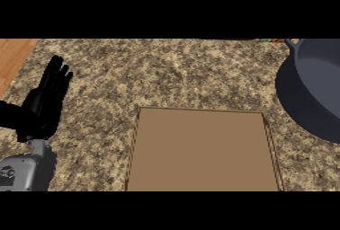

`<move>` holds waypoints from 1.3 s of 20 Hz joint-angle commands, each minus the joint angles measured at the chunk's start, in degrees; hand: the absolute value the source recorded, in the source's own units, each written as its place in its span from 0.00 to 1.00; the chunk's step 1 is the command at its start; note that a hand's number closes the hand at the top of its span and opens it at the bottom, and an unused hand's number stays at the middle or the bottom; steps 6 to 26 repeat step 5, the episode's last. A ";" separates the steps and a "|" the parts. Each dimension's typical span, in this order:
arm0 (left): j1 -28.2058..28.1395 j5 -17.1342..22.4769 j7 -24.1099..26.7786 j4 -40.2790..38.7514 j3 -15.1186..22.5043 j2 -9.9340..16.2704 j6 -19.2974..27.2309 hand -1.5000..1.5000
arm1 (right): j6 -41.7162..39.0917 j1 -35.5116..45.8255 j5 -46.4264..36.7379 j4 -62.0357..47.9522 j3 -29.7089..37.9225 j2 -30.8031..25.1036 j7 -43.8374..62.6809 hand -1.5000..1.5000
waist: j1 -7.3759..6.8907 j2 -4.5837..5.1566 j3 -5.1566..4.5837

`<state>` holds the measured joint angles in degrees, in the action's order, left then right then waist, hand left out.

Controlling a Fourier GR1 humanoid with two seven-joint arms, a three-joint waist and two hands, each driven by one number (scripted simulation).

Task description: Pick the eggplant from the tray and place it in the pot

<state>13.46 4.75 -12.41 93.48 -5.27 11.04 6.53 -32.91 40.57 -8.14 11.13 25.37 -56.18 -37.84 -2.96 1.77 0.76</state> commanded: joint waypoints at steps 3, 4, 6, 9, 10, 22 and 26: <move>-0.92 0.07 0.52 0.61 -0.85 0.51 0.03 0.50 | -10.03 -2.19 0.65 0.80 0.07 -2.27 -6.07 0.00 | -0.36 -0.04 0.07; 0.50 0.35 -1.41 0.68 -0.48 0.71 -0.17 0.50 | -10.21 -3.20 0.89 0.94 0.10 -1.53 -6.92 0.00 | 0.27 -0.01 0.20; 0.45 -0.36 -0.49 0.69 0.26 -0.93 1.20 0.50 | -9.51 -3.78 1.02 0.91 0.23 -1.81 -6.74 0.00 | 0.52 0.08 0.20; 0.45 -0.36 -0.49 0.69 0.26 -0.93 1.20 0.50 | -9.51 -3.78 1.02 0.91 0.23 -1.81 -6.74 0.00 | 0.52 0.08 0.20; 0.45 -0.36 -0.49 0.69 0.26 -0.93 1.20 0.50 | -9.51 -3.78 1.02 0.91 0.23 -1.81 -6.74 0.00 | 0.52 0.08 0.20; 0.45 -0.36 -0.49 0.69 0.26 -0.93 1.20 0.50 | -9.51 -3.78 1.02 0.91 0.23 -1.81 -6.74 0.00 | 0.52 0.08 0.20; 0.45 -0.36 -0.49 0.69 0.26 -0.93 1.20 0.50 | -9.51 -3.78 1.02 0.91 0.23 -1.81 -6.74 0.00 | 0.52 0.08 0.20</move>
